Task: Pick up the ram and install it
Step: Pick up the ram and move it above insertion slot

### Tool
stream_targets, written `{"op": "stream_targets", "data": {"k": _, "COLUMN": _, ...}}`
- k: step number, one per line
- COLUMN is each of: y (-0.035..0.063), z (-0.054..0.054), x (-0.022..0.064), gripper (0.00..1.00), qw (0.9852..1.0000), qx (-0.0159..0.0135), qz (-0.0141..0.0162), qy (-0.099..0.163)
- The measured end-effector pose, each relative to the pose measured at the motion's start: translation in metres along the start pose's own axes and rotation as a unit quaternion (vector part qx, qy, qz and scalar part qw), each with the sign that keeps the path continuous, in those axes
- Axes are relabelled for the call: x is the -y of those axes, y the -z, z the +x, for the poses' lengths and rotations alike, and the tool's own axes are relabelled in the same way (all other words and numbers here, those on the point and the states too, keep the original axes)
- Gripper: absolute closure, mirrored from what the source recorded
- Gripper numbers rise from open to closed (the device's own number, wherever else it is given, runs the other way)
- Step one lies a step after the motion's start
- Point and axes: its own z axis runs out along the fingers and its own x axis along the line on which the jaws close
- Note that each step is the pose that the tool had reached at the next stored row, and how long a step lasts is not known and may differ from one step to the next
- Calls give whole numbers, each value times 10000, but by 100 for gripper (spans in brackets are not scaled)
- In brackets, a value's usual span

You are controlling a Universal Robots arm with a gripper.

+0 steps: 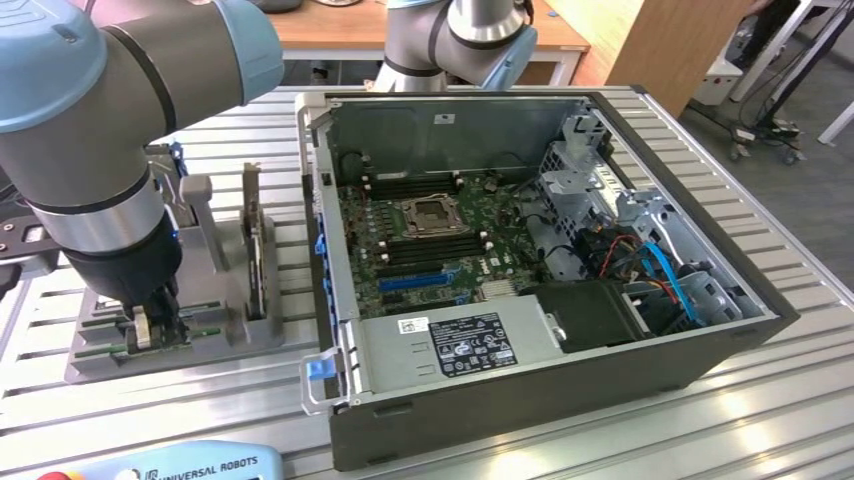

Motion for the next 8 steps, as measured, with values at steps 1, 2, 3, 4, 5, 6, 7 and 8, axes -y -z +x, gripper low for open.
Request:
{"op": "stream_targets", "data": {"k": 1, "y": 0, "z": 2, "x": 0, "gripper": 87, "qw": 10000, "qx": 4, "qz": 1, "qy": 0}}
{"op": "stream_targets", "data": {"k": 2, "y": 0, "z": 4, "x": 0, "gripper": 87, "qw": 10000, "qx": 6, "qz": 1, "qy": 0}}
{"op": "stream_targets", "data": {"k": 3, "y": -1, "z": 7, "x": 0, "gripper": 87, "qw": 10000, "qx": 9, "qz": 1, "qy": 0}}
{"op": "stream_targets", "data": {"k": 4, "y": -1, "z": 10, "x": -1, "gripper": 87, "qw": 10000, "qx": 10, "qz": 1, "qy": 0}}
{"op": "stream_targets", "data": {"k": 5, "y": -1, "z": 11, "x": -1, "gripper": 87, "qw": 10000, "qx": 10, "qz": 2, "qy": 0}}
{"op": "stream_targets", "data": {"k": 6, "y": -1, "z": 11, "x": 0, "gripper": 87, "qw": 10000, "qx": 11, "qz": 2, "qy": 0}}
{"op": "stream_targets", "data": {"k": 7, "y": -1, "z": 11, "x": -1, "gripper": 87, "qw": 10000, "qx": 11, "qz": 2, "qy": 0}}
{"op": "stream_targets", "data": {"k": 8, "y": 0, "z": 12, "x": -1, "gripper": 87, "qw": 10000, "qx": 10, "qz": 1, "qy": 0}}
